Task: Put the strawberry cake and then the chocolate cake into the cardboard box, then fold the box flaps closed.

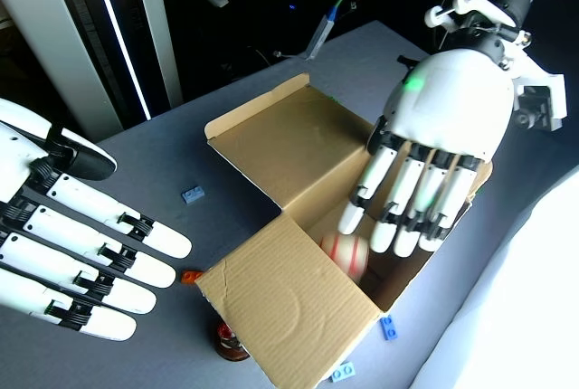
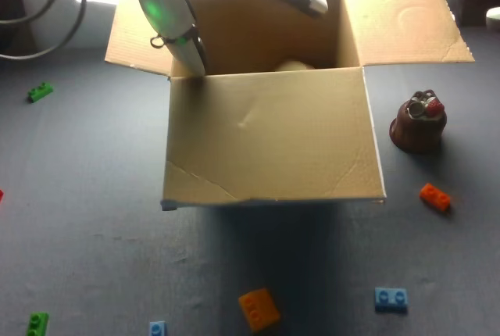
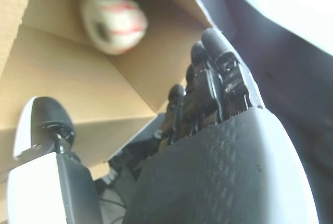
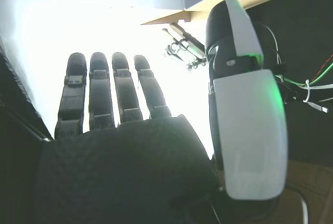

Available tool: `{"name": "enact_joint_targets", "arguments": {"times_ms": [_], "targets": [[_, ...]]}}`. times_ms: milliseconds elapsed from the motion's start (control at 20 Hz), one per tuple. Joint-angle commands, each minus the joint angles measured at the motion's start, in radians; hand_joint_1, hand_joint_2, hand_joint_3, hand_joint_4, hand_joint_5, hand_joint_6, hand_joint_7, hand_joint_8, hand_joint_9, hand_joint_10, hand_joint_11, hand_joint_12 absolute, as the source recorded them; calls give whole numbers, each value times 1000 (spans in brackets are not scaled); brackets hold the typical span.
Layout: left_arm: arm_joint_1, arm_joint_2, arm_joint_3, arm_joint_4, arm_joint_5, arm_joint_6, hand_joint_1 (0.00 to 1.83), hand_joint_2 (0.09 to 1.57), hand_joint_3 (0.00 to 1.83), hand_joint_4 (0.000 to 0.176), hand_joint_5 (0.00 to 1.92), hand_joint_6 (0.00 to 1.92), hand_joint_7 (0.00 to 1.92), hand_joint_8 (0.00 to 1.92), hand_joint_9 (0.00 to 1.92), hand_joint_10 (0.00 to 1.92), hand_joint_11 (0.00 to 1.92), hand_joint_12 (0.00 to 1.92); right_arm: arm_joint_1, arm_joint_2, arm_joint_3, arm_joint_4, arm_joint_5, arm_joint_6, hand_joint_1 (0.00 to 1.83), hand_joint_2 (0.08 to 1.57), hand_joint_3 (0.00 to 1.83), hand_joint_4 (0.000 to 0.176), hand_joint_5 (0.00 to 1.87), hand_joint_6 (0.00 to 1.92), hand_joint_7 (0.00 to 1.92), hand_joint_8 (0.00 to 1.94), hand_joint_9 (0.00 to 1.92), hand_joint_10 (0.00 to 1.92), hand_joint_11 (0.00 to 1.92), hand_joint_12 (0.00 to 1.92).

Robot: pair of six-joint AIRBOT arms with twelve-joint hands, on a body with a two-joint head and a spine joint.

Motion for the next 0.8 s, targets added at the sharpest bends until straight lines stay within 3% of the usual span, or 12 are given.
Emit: {"name": "enact_joint_targets", "arguments": {"times_ms": [0,200,300,350,450,550,650,750], "targets": [[-19,4,10,-47,45,7,655,895,0,103,39,5,97,3,267,10,0,1088,19,12,5,8,78,-3,618,1101,0,0,0,0,16,4,34,6,0,185],[-53,4,58,-36,37,7,669,918,6,97,49,4,109,2,266,7,0,1122,19,12,9,8,79,-7,636,1092,0,0,0,0,0,0,33,5,0,135],[-60,18,69,-35,26,0,630,924,7,90,59,4,118,3,285,11,0,1182,19,12,15,8,79,-12,810,1039,0,0,3,1,10,2,32,3,0,242],[-60,32,77,-35,15,-10,633,928,8,87,55,2,114,1,278,7,0,1185,19,12,22,8,79,-32,872,1029,0,0,0,0,4,1,25,1,0,181],[-57,47,87,-32,-3,-27,644,922,3,96,59,3,119,2,287,9,0,1169,19,10,32,8,76,-34,1069,1007,0,0,51,16,43,8,54,11,0,325],[-54,80,98,-32,-22,-43,652,925,4,95,60,2,120,1,290,9,0,1163,23,-1,60,8,85,-52,1137,1013,0,0,61,13,61,7,59,10,0,352],[-54,104,120,-31,-44,-63,662,926,3,93,65,4,123,2,292,9,0,1165,22,-8,96,8,177,-101,1184,999,0,0,86,17,102,12,92,20,0,391],[-55,123,142,-30,-66,-81,645,924,2,98,51,2,116,3,290,7,0,1166,14,-9,109,8,213,-138,1192,1017,0,0,61,4,88,2,89,14,0,305]]}}
